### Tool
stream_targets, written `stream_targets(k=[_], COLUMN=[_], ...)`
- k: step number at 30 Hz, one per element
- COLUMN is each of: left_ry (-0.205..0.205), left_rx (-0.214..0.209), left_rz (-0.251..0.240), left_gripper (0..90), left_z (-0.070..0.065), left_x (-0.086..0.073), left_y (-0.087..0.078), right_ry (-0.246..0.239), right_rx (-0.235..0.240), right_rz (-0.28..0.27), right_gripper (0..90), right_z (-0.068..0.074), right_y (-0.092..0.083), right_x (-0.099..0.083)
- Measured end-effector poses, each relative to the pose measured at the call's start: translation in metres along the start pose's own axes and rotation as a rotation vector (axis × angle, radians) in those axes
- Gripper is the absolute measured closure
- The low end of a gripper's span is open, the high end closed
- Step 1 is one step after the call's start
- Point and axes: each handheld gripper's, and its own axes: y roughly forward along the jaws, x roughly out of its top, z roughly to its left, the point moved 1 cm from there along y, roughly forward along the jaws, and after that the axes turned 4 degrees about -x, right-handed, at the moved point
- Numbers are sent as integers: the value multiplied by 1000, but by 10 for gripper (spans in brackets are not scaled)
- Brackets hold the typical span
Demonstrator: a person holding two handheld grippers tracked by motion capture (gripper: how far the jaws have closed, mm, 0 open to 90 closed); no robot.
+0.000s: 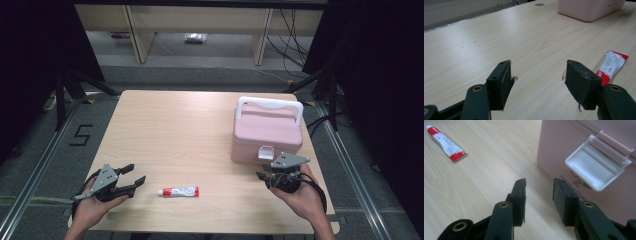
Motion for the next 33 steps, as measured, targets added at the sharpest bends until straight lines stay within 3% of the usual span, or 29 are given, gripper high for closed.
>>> stream_targets(k=[2,4,5,6,7,8,9,12,13,14,15,17,18,19,20,23,25,27,31,33], left_ry=[-28,-39,-44,-44,-78,-78,-100,-101,-101,-84,-77,-62,-62,-53,-49,-43,-36,-3,0,0], left_rx=[-26,-33,-74,-74,-95,-95,-116,-131,-131,-136,-143,-143,-147,-161,-168,-186,-206,-213,-239,-242], left_rz=[-19,-21,-21,-21,-29,-29,-7,17,17,34,34,41,37,32,26,13,7,22,31,25], left_gripper=[400,464,516,591,678,736,789,867,887,895,897,899,899,900,900,900,900,900,899,899], left_z=[-3,-4,-7,-7,-7,-7,-5,-4,-4,-5,-6,-7,-8,-11,-12,-13,-13,-15,-23,-25], left_x=[5,8,18,18,29,29,39,51,51,57,59,63,66,73,76,84,96,103,115,118], left_y=[4,6,13,13,22,22,33,48,48,57,63,68,74,87,94,108,133,150,177,182], right_ry=[-27,-19,17,28,46,71,95,141,182,158,199,180,180,250,278,257,311,300,301,292], right_rx=[11,13,3,-7,-21,-33,-38,-93,-112,-146,-158,-199,-199,-210,-205,-202,-185,-181,-187,-191], right_rz=[1,21,59,75,88,99,106,101,103,90,89,59,59,52,59,43,36,43,50,44], right_gripper=[702,756,863,900,900,900,900,900,900,900,900,900,900,900,900,900,900,900,900,900], right_z=[-5,-9,-17,-22,-27,-31,-38,-58,-64,-73,-79,-97,-97,-108,-113,-125,-135,-145,-158,-165], right_y=[-1,-5,-11,-15,-18,-21,-25,-34,-39,-42,-45,-47,-47,-46,-44,-39,-30,-23,-14,-10], right_x=[-1,-3,-6,-8,-10,-13,-16,-27,-30,-34,-37,-41,-41,-44,-43,-43,-39,-38,-34,-33])
